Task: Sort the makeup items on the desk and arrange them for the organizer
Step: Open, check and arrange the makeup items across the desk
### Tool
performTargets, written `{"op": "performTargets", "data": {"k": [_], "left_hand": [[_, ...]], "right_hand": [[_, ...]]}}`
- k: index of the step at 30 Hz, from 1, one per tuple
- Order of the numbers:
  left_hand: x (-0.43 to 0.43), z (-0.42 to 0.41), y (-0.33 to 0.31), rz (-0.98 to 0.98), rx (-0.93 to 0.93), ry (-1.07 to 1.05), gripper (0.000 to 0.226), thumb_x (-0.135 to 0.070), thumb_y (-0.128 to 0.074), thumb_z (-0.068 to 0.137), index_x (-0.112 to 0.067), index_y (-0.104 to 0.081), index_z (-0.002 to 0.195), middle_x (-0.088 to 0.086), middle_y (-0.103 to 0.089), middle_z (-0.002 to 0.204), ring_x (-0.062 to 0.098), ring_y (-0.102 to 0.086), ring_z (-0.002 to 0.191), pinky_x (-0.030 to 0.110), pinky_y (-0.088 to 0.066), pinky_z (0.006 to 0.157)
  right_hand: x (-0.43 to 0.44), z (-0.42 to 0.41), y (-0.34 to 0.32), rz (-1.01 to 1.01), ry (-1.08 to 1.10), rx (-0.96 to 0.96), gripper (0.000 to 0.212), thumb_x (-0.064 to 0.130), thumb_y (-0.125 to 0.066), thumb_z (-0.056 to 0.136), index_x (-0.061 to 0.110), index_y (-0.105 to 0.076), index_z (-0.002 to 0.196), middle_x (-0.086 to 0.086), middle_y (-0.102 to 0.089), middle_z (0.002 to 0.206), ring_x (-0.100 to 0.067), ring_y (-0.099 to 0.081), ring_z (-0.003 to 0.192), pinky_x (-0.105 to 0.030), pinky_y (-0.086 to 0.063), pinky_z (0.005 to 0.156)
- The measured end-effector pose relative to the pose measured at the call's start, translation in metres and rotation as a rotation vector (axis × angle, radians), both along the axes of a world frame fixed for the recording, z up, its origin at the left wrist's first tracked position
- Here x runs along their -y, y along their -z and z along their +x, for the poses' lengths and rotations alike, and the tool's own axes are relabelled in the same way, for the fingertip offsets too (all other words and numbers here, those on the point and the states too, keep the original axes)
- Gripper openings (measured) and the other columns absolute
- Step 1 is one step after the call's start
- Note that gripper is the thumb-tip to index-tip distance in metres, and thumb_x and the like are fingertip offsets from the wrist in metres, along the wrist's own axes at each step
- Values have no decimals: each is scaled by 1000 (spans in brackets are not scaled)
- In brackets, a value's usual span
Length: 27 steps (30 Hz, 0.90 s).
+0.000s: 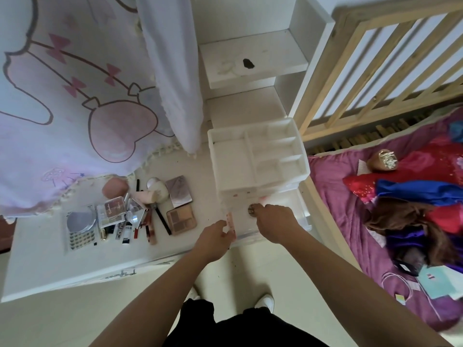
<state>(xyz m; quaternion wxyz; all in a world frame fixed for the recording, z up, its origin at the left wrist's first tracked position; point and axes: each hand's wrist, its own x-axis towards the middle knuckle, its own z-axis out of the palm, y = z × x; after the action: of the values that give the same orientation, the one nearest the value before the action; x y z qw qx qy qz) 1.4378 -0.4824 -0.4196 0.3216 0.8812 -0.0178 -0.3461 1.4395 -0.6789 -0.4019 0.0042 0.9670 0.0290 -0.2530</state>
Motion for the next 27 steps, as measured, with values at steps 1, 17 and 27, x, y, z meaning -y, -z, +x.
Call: {"op": "performTargets", "data": {"k": [1,17,27], "left_hand": [[0,-1,0,5,7,-2,36,-33,-50,99,-15,-55,130,2,-76,100,22,-66,90,31,-49,76],[14,3,-11,235,258,170,84,-46,-63,88,-37,-12,154,5,-50,122,30,-58,110,37,-47,79],[31,24,-2,466,155,295,71,-28,-72,75,-21,-37,136,8,-42,120,29,-51,111,35,-43,77]], "right_hand": [[0,1,4,11,37,27,55,23,-39,100,20,-27,153,-6,-67,99,-28,-66,84,-32,-43,65],[36,-8,25,182,247,-30,86,73,-45,88,24,-16,153,-5,-58,127,-28,-64,103,-37,-49,75],[18,0,16,158,332,-21,109,80,-60,74,29,-11,157,-20,-1,161,-37,-42,130,-42,-47,92]]}}
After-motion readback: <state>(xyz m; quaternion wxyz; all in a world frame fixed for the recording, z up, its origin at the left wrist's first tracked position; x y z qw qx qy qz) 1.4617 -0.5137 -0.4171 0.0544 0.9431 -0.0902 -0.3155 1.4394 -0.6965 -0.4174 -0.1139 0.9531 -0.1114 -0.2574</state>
